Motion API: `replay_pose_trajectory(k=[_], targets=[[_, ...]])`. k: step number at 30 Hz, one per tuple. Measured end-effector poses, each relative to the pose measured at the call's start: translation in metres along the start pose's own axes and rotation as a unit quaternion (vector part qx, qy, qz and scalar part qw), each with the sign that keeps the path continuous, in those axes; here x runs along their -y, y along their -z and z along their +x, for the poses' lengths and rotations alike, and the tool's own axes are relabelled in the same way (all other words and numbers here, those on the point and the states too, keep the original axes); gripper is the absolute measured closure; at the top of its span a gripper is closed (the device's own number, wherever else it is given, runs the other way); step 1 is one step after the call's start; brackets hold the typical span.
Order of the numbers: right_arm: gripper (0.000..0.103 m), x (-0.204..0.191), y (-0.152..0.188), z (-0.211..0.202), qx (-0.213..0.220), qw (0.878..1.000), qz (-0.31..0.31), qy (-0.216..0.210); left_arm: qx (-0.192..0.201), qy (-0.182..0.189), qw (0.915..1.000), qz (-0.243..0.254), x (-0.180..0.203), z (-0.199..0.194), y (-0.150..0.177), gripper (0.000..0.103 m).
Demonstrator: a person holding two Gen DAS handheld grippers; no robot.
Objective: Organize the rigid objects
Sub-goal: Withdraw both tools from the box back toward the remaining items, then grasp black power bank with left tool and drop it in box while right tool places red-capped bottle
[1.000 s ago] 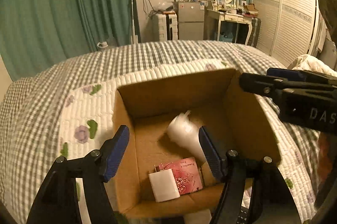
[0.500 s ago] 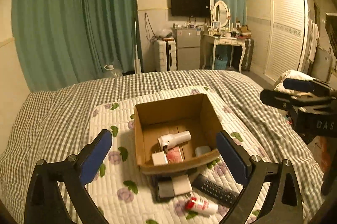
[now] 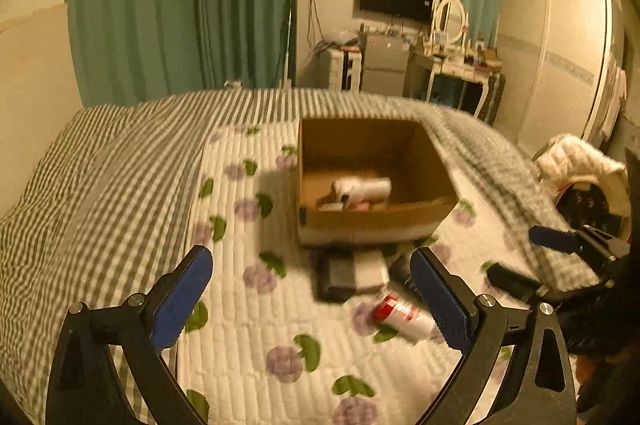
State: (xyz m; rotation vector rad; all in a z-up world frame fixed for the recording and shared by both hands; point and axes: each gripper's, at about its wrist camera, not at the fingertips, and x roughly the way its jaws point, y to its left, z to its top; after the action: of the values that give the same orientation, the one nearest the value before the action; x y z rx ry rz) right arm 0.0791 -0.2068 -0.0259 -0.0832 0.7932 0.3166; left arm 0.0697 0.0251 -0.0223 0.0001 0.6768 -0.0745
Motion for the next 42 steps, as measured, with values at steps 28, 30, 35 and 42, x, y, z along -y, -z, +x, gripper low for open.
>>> replay_pose_trajectory(k=[28,30,35,42], targets=[[0.066,-0.012,0.05,0.133,-0.086,0.996,-0.011,-0.007,-0.1,-0.045,0.9938,0.014,-0.003,0.107,0.084,0.002],[0.066,-0.006,0.04,0.122,-0.061,0.998,-0.006,0.009,-0.101,-0.039,0.9939,0.019,0.003,0.114,0.082,0.002],[0.067,0.012,0.021,0.114,-0.036,0.998,0.011,0.04,-0.106,-0.035,0.9934,0.027,0.016,0.139,0.072,0.002],[0.067,0.031,0.015,0.125,-0.041,0.997,0.063,0.034,-0.116,-0.024,0.9926,0.024,0.025,0.176,0.062,0.016]])
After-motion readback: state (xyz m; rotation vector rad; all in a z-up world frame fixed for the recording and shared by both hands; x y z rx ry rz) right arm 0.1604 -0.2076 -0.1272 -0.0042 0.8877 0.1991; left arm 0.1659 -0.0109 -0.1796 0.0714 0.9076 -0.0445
